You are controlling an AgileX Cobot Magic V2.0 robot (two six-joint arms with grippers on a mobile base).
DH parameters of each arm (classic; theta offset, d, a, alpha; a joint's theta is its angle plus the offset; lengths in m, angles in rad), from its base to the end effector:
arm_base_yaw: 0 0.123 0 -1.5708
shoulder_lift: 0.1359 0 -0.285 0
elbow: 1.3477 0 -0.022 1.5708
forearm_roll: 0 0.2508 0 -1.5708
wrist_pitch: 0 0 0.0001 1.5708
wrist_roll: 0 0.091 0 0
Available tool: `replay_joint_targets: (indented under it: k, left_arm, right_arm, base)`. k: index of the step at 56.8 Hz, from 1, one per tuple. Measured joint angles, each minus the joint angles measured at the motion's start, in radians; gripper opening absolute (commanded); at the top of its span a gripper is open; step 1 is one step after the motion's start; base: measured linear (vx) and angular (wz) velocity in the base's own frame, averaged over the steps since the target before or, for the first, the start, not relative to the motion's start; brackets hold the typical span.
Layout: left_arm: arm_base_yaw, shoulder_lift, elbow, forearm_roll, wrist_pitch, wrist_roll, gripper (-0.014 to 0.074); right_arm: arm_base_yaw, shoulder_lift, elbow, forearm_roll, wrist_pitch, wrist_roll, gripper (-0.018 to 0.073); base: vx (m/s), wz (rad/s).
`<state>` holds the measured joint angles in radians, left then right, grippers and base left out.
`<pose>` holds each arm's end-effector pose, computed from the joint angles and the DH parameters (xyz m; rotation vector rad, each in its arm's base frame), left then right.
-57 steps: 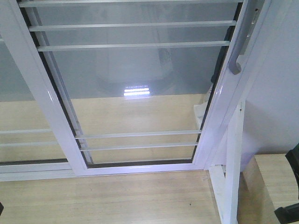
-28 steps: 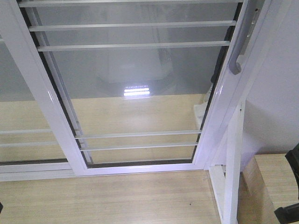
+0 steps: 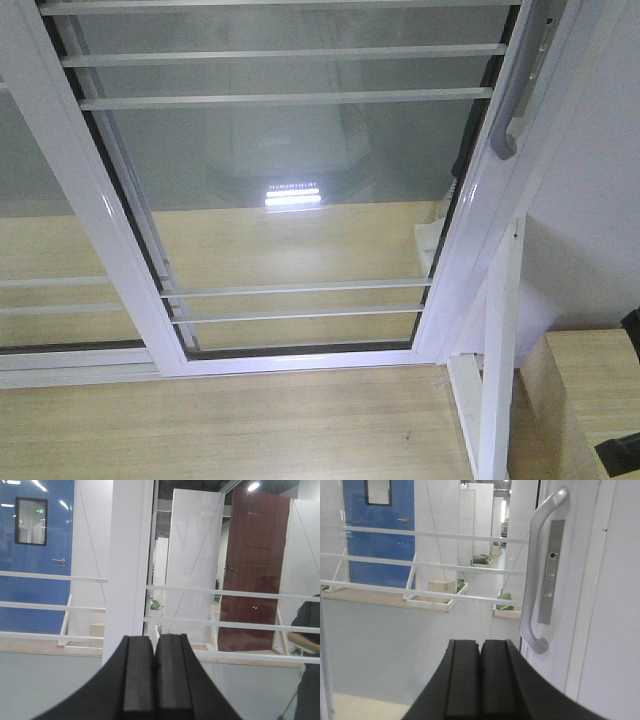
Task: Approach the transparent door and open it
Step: 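Stop the base in front of the door near its silver bar handle, then move the right gripper to the silver bar handle and close on it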
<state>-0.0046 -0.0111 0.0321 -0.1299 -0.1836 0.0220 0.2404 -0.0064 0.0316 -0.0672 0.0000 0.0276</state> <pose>0.0542 0.0019 0.2193 -0.0869 1.3201 -0.0781 0.0555 0.0136 0.2028 -0.2108 1.4961 0.1611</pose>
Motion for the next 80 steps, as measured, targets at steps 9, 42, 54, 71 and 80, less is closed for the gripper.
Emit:
replay_joint_targets:
  k: [9, 42, 54, 71, 80]
  left_arm:
    - [0.000, 0.077, -0.054, 0.001, 0.066, -0.012, 0.0003]
    - [0.000, 1.030, -0.706, 0.004, 0.064, 0.010, 0.0003]
    - [0.000, 1.126, -0.756, 0.004, 0.029, 0.010, 0.0004]
    - [0.000, 1.129, -0.757, 0.004, 0.024, 0.016, 0.0139]
    - [0.000, 1.129, -0.757, 0.004, 0.024, 0.017, 0.0315]
  right_arm:
    - [0.000, 0.091, -0.067, 0.032, 0.027, -0.001, -0.0001]
    - [0.000, 1.056, -0.718, -0.019, -0.129, -0.059, -0.0001]
    - [0.000, 1.209, -0.756, -0.019, -0.235, -0.059, 0.0000]
    - [0.000, 1.249, -0.757, -0.019, -0.247, -0.058, 0.0144]
    - [0.000, 1.249, -0.757, -0.019, -0.250, -0.058, 0.0396]
  base:
    - [0.00, 0.00]
    - [0.00, 0.00]
    - [0.00, 0.00]
    - [0.00, 0.00]
    - [0.00, 0.00]
